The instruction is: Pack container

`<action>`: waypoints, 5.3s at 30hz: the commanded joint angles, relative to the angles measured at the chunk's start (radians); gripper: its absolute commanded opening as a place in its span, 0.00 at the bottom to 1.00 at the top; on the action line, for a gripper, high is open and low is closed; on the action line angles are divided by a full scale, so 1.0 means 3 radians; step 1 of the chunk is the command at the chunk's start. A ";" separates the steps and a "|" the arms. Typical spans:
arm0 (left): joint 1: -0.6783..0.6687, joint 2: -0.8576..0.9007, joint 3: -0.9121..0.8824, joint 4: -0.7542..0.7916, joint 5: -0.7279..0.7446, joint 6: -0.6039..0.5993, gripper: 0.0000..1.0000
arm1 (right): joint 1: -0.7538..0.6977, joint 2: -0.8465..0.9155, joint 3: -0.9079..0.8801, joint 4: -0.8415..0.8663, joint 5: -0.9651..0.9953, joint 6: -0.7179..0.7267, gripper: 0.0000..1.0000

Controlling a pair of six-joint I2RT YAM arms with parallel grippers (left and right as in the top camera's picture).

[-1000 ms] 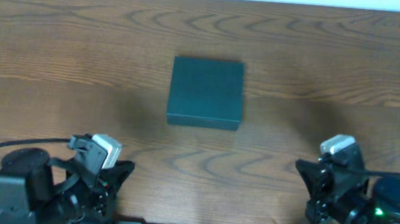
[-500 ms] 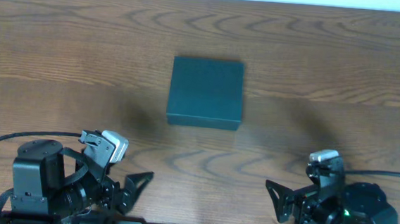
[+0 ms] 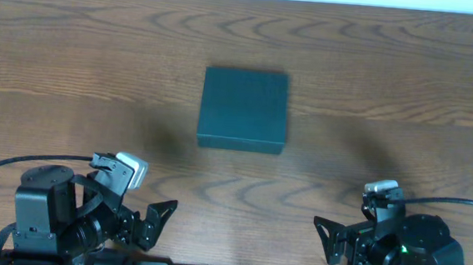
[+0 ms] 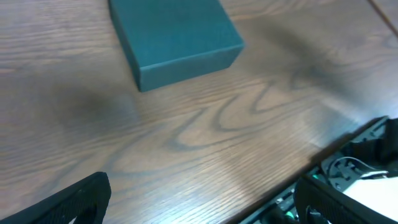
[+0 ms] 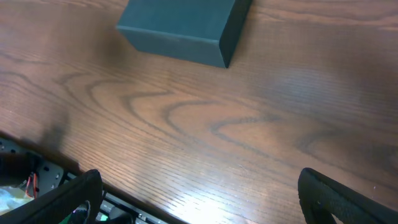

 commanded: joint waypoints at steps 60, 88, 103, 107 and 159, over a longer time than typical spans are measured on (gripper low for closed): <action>0.0107 -0.2018 -0.3131 0.2693 -0.1088 -0.0636 0.95 | 0.0024 -0.0011 -0.0022 -0.0008 0.0010 0.0053 0.99; 0.0107 -0.2018 -0.3131 0.2693 -0.1088 -0.0637 0.95 | 0.0041 -0.0116 -0.0179 0.0247 0.0299 -0.0295 0.99; 0.0107 -0.2018 -0.3131 0.2693 -0.1088 -0.0637 0.95 | -0.0014 -0.1260 -0.2043 0.1706 0.0298 -0.0487 0.99; 0.0107 -0.2018 -0.3131 0.2692 -0.1090 -0.0637 0.95 | -0.0014 -0.1572 -0.2275 0.1705 0.0299 -0.0487 0.99; 0.0107 -0.2018 -0.3131 0.2693 -0.1088 -0.0637 0.95 | -0.0014 -0.1652 -0.2646 0.1747 0.0272 -0.0484 0.99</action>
